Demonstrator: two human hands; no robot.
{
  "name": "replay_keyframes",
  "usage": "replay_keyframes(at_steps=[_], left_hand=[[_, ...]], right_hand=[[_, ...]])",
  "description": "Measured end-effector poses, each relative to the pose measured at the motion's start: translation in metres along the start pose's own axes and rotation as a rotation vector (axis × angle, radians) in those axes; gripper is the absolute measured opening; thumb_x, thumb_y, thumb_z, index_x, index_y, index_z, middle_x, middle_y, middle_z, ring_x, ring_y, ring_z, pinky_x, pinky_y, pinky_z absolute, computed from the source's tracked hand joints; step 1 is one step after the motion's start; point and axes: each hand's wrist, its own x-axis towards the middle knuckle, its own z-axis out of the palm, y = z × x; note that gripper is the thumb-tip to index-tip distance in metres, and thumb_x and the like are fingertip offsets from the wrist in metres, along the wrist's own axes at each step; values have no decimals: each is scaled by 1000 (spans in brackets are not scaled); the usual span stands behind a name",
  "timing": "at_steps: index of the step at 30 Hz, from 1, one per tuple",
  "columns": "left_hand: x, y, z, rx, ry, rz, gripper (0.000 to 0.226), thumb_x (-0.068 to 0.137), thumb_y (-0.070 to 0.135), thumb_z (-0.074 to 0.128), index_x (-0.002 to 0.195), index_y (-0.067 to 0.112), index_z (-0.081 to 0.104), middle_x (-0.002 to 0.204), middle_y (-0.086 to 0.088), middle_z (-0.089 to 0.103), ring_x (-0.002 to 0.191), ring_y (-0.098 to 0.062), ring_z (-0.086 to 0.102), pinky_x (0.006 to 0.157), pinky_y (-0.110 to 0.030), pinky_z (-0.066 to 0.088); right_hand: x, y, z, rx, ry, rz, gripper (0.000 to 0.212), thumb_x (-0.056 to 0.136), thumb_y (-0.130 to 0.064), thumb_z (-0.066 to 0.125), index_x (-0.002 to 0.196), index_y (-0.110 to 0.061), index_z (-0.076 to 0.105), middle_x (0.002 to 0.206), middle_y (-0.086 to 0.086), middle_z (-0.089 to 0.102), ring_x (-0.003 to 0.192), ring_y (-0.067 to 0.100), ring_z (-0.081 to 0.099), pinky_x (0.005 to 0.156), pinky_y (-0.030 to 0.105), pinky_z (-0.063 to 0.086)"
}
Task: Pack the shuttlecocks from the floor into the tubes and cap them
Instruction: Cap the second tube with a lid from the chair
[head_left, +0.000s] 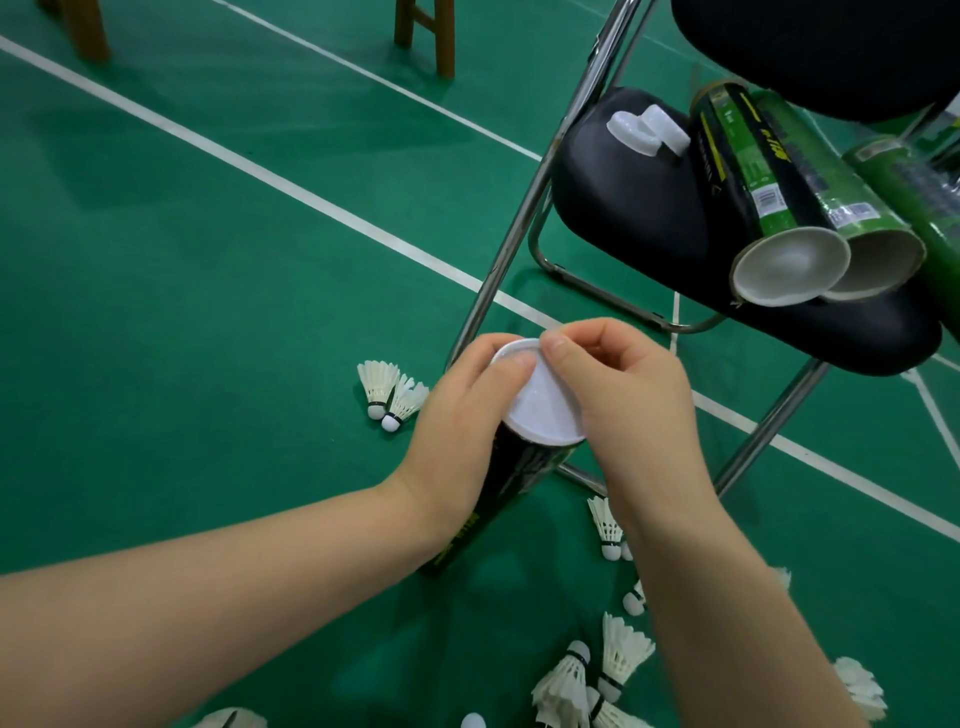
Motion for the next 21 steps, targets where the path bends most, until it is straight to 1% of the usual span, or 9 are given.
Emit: replay_keyframes(at_steps=[3, 6, 8, 9, 11, 13, 17, 19, 21], left_hand=[[0, 1, -4, -10, -18, -16, 42, 63, 41, 53, 92, 11, 61, 85, -7, 61, 79, -16, 56, 70, -28, 45], [0, 4, -5, 15, -28, -14, 31, 70, 32, 49, 89, 12, 62, 86, -9, 61, 80, -18, 56, 71, -31, 43], [0, 5, -6, 36, -37, -11, 27, 72, 28, 43, 86, 13, 61, 83, -8, 60, 78, -17, 55, 69, -31, 42], [1, 5, -7, 43, -41, -13, 27, 72, 27, 43, 85, 13, 60, 82, -8, 60, 76, -17, 55, 67, -29, 42], [3, 6, -9, 30, -49, -22, 26, 71, 26, 43, 85, 11, 59, 81, -9, 59, 73, -16, 54, 61, -25, 43], [4, 6, -9, 5, -42, -34, 23, 70, 24, 43, 83, 11, 58, 76, -7, 57, 68, -14, 53, 55, -21, 43], [4, 5, -5, -10, 12, -25, 20, 67, 18, 44, 83, 13, 56, 70, -1, 57, 61, -9, 53, 52, -18, 43], [7, 7, -3, 1, 6, -24, 23, 67, 16, 44, 86, 13, 57, 74, -2, 58, 62, -8, 55, 53, -17, 45], [7, 10, -1, 47, -20, -48, 27, 66, 16, 42, 88, 17, 58, 79, -3, 61, 68, -10, 57, 58, -19, 47]], right_hand=[[-2, 1, 3, -34, 0, -13, 11, 85, -20, 61, 74, -21, 65, 66, -13, 61, 61, 0, 53, 59, 20, 42], [-2, 2, 5, -59, 6, -3, 2, 86, -25, 61, 84, -25, 62, 76, -11, 62, 67, 4, 56, 63, 23, 44], [-1, 3, 5, -71, -8, 31, 8, 87, -30, 60, 94, -29, 57, 85, -6, 63, 75, 10, 59, 65, 26, 45], [0, 4, 6, -79, -22, 45, 9, 87, -31, 59, 95, -29, 57, 87, -4, 63, 76, 12, 59, 65, 26, 45], [2, 4, 7, -92, -58, 68, 7, 88, -31, 57, 92, -26, 59, 87, -5, 62, 76, 12, 57, 64, 25, 42], [5, 3, 8, -120, -87, 85, 10, 90, -31, 55, 91, -24, 61, 86, -6, 61, 75, 11, 54, 64, 25, 39], [10, 2, 8, -209, -135, 129, 19, 92, -35, 49, 98, -21, 60, 90, -3, 60, 80, 15, 55, 66, 31, 43], [12, 0, 7, -239, -165, 190, 23, 93, -40, 45, 102, -22, 57, 94, -2, 59, 86, 19, 57, 75, 36, 50], [11, -6, 5, -262, -187, 255, 29, 93, -44, 43, 108, -23, 54, 103, 3, 59, 94, 23, 58, 84, 44, 52]])
